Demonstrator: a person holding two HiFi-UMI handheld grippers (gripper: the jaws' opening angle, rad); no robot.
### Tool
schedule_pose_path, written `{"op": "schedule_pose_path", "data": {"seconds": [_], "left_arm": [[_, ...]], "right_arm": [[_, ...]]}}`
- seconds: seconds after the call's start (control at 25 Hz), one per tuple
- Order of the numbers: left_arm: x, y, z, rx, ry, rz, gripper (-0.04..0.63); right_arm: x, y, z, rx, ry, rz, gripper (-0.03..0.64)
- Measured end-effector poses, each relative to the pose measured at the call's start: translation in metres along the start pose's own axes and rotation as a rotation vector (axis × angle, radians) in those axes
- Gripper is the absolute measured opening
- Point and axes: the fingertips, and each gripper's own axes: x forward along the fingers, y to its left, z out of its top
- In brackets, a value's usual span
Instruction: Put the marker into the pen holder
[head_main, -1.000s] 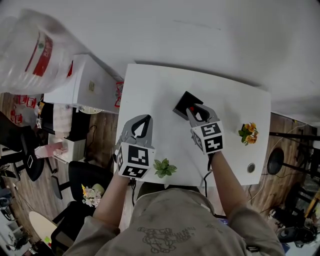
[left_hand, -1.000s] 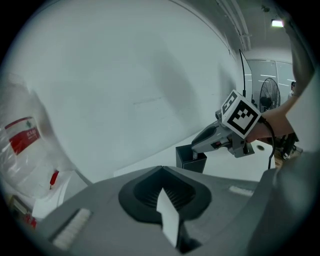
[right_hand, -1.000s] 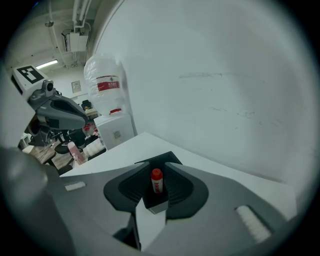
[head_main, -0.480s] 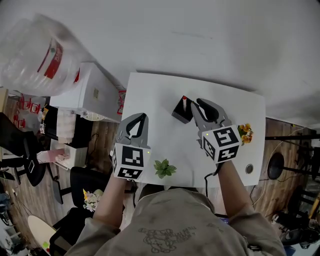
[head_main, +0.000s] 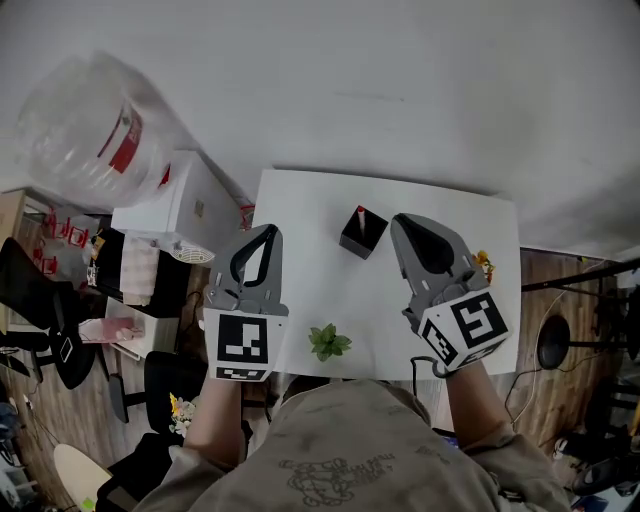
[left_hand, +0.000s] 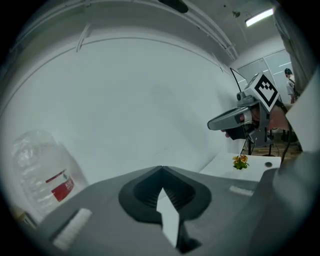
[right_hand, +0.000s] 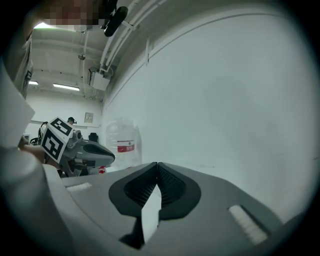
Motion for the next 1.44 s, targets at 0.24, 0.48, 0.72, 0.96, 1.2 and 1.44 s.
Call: {"op": "schedule_pose_path", "data": {"seconds": [0.24,0.48,0.72,0.96,1.2,1.44], "left_arm": [[-0.031,-0.005,0.01,-0.037,-0.039,0.017,0.0],[-0.053,-0.01,0.006,-0.05,-0.032,0.02,0.0],[-0.066,-0.018,-0.01,-0.036,-0.004,0.016,0.0],[-0.066,-0.032,-0.04,-0.039,0.072,0.004,0.0],[-0.065,-0.03,-0.044,-0.029,0.078,0.006,0.0],[-0.068,-0.026,-0.039,-0.037,0.072,0.014,0.0]], "right_arm": [[-0.025,0.028,0.029,-0.01,-0.071,0.046,0.029],[-0.037,0.052,0.03,-0.052,-0.055,0.102,0.028],[-0.04,0.068,0.001,-0.031,0.01,0.129,0.028],[-0.042,0.075,-0.041,-0.004,0.108,0.143,0.028],[-0.044,0.071,-0.052,0.013,0.132,0.128,0.028],[-0.048,0.059,-0.048,-0.001,0.14,0.1,0.028]]}}
